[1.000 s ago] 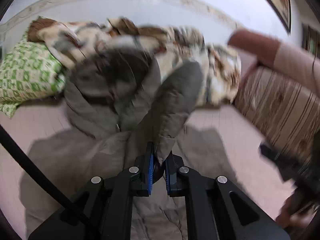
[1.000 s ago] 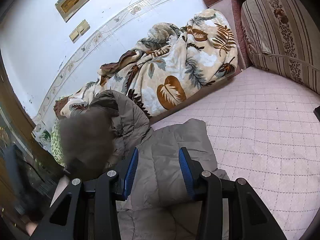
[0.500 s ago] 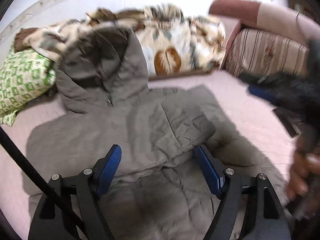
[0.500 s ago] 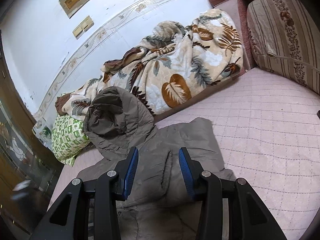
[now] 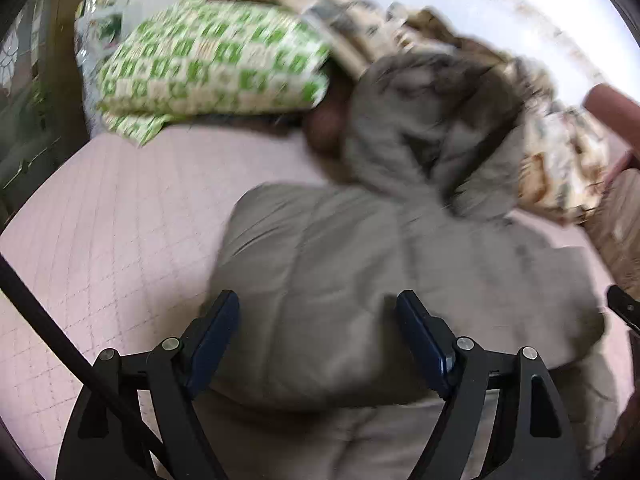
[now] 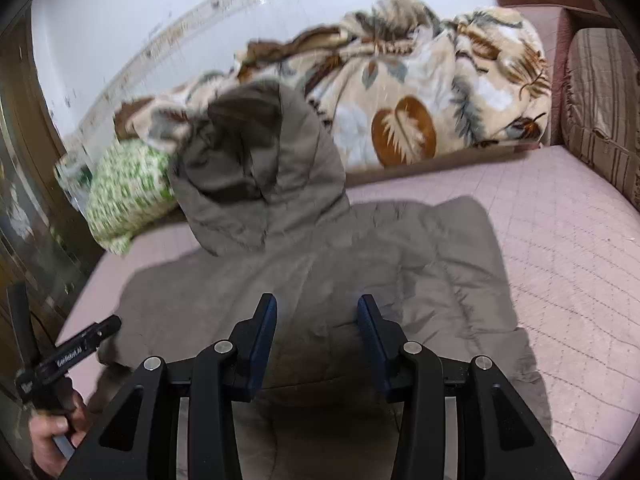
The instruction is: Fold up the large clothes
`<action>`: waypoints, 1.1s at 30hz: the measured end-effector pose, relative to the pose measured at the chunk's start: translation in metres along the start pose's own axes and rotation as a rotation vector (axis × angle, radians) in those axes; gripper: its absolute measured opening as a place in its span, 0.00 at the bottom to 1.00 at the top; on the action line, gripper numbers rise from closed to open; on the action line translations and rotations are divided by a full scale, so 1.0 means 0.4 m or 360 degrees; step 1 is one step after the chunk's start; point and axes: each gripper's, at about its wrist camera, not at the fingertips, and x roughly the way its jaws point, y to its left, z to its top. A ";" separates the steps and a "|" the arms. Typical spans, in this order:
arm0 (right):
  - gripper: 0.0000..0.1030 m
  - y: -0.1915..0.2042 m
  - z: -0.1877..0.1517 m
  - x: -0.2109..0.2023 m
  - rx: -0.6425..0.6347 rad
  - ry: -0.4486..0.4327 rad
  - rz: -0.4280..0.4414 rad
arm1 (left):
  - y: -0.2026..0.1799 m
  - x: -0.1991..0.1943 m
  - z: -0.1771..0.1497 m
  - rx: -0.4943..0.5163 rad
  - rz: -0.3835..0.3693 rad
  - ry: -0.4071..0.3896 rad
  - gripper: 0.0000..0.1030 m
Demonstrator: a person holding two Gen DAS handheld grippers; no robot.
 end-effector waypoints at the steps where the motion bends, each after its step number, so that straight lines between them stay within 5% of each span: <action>1: 0.44 0.001 -0.005 0.018 -0.0014 0.0029 -0.0017 | 0.015 0.019 -0.002 -0.0028 -0.0003 0.0047 0.78; 7: 0.44 -0.014 -0.041 0.118 -0.0050 0.0268 -0.0125 | 0.029 0.071 -0.024 -0.0051 0.0057 0.0200 0.80; 12: 0.44 -0.020 -0.048 0.138 -0.0075 0.0312 -0.0157 | 0.029 0.072 -0.027 -0.0054 0.0071 0.0203 0.80; 16: 0.44 -0.020 -0.040 0.114 -0.0049 0.0292 -0.0151 | 0.015 0.018 -0.004 -0.0070 0.0060 0.0061 0.80; 20: 0.44 0.025 -0.013 0.047 -0.0102 0.0107 -0.0110 | -0.058 -0.058 0.009 0.0051 0.0035 -0.0135 0.80; 23: 0.44 0.059 -0.012 0.031 -0.0167 0.0048 -0.0056 | -0.124 -0.069 -0.006 0.0158 -0.0007 -0.0171 0.80; 28: 0.44 0.083 -0.036 0.062 -0.0221 0.0130 -0.0046 | -0.203 -0.016 -0.049 0.0333 0.0036 -0.0064 0.80; 33: 0.44 0.062 -0.053 0.106 -0.0166 0.0239 -0.0067 | -0.204 0.030 -0.069 0.0341 0.0069 0.0025 0.80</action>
